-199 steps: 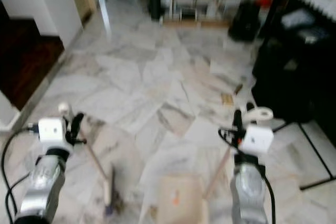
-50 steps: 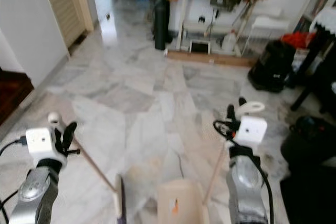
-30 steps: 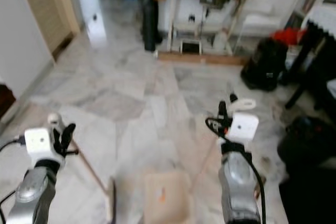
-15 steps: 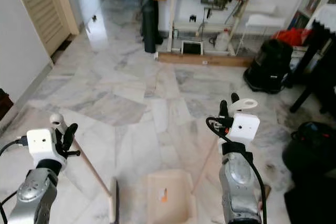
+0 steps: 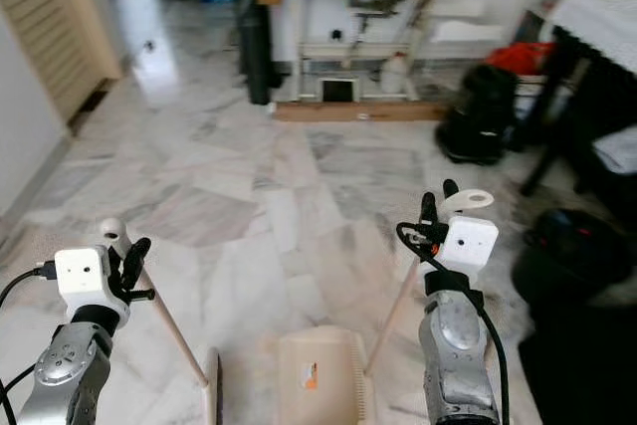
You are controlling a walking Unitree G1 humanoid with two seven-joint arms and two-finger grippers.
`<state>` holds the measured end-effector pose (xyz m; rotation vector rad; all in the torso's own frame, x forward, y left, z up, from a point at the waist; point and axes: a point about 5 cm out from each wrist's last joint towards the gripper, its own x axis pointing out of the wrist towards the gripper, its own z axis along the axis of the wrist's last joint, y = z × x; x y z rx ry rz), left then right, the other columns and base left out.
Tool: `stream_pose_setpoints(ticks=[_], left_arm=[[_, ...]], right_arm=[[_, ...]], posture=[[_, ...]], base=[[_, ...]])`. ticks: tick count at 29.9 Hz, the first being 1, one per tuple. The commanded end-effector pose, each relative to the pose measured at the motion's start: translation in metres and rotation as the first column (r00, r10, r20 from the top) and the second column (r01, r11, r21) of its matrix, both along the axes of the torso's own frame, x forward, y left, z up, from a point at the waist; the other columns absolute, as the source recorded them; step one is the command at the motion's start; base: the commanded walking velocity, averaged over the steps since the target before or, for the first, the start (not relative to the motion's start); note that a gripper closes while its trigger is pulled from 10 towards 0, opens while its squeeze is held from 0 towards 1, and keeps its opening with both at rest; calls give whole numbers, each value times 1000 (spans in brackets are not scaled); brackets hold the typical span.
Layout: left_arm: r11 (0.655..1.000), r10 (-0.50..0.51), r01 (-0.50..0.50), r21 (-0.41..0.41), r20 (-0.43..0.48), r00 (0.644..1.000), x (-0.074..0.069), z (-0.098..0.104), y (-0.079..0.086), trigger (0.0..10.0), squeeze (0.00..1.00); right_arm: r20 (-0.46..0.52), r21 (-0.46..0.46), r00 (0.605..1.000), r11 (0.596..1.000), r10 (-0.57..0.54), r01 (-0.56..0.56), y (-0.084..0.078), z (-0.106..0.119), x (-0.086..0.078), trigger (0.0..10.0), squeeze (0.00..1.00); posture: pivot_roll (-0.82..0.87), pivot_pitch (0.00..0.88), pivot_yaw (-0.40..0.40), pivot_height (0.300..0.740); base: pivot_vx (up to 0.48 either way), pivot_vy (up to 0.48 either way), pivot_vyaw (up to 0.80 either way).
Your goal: Sweep floor
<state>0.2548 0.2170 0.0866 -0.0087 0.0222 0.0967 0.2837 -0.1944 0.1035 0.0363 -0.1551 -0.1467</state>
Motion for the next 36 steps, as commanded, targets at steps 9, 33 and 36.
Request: stream_pose_setpoints(ticks=[9, 33, 36], left_arm=[[999, 31, -31, 15, 43, 999, 5, 12, 2, 10000, 0], [999, 19, -21, 32, 63, 998, 7, 14, 0, 10000, 0], [999, 16, -18, 31, 64, 998, 7, 14, -2, 10000, 0]], right_arm=[[19, -11, 1000, 1000, 1, -1, -3, 7, 2, 10000, 0], [17, -8, 1000, 1000, 14, -14, -1, 7, 3, 10000, 0], [17, -7, 1000, 1000, 14, -14, -1, 7, 3, 10000, 0]], posture=[[0, 0, -10, 740], [-1, 0, -12, 740], [0, 0, -13, 740]], base=[[0, 138, -800], [0, 39, -800], [0, 0, -800]])
